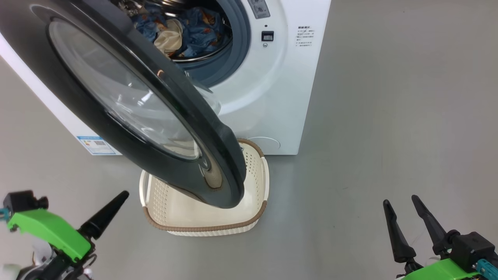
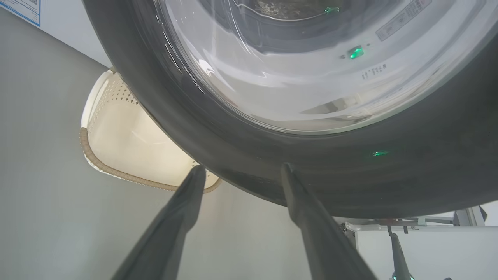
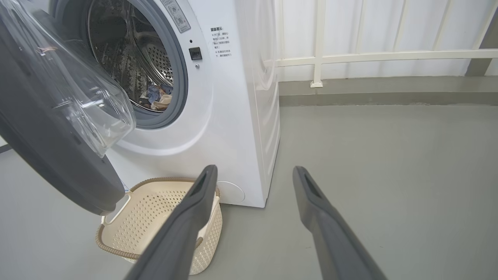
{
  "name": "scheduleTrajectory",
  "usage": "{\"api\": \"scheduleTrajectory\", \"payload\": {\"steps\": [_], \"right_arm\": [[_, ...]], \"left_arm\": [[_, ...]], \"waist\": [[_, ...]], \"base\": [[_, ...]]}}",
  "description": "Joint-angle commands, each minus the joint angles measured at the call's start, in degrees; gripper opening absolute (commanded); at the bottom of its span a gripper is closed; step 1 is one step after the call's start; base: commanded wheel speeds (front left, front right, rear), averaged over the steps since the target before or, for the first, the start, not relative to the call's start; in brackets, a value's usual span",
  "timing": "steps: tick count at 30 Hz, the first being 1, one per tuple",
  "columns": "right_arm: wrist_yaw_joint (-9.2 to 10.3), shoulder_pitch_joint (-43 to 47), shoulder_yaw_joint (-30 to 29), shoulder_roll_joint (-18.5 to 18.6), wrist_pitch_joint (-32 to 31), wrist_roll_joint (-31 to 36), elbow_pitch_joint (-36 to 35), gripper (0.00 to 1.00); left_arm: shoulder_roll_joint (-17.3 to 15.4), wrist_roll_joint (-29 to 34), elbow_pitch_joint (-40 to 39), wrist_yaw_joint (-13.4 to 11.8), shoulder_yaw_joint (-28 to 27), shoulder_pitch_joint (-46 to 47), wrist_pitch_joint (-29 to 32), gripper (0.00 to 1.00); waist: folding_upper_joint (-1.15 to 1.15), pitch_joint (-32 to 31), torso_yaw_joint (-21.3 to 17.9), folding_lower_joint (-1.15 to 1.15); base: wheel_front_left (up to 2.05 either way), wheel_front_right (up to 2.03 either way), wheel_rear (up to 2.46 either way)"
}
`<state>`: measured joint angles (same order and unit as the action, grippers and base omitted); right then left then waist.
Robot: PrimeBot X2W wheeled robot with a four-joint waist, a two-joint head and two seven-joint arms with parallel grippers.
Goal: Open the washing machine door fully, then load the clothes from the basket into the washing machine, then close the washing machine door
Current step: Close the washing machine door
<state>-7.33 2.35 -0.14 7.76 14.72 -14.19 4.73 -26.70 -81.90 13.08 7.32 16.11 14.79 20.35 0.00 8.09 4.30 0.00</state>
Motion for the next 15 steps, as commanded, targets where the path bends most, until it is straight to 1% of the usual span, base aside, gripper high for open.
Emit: {"api": "scheduleTrajectory", "payload": {"steps": [1, 4, 9, 15], "right_arm": [[-0.16, -0.1, 1.0, 1.0, 0.3, 0.3, -1.5, 1.00], [-0.16, 0.1, 0.8, 1.3, 0.3, 0.4, -1.5, 1.00], [-0.16, 0.3, 0.4, 1.5, 0.3, 0.4, -1.5, 1.00], [-0.16, 0.6, 0.0, 2.0, 0.3, 0.3, -1.6, 1.00]], "left_arm": [[-2.6, -0.8, -0.7, 0.2, -2.4, 0.4, -1.5, 1.00], [-2.6, -1.3, -0.4, 0.2, -2.2, -0.6, -4.0, 1.00], [-3.1, -0.1, 0.8, 0.2, -0.9, -2.5, -9.5, 1.00], [-3.4, -1.4, 1.8, 0.2, 0.5, -4.0, -13.4, 1.00]], "waist": [[0.00, 0.0, -0.1, 0.00], [0.00, -0.1, -0.4, 0.00], [0.00, -0.6, -1.0, 0.00], [0.00, -0.8, -1.6, 0.00]], "base": [[0.00, 0.00, 0.00], [0.00, 0.00, 0.00], [0.00, 0.00, 0.00], [0.00, 0.00, 0.00]]}}
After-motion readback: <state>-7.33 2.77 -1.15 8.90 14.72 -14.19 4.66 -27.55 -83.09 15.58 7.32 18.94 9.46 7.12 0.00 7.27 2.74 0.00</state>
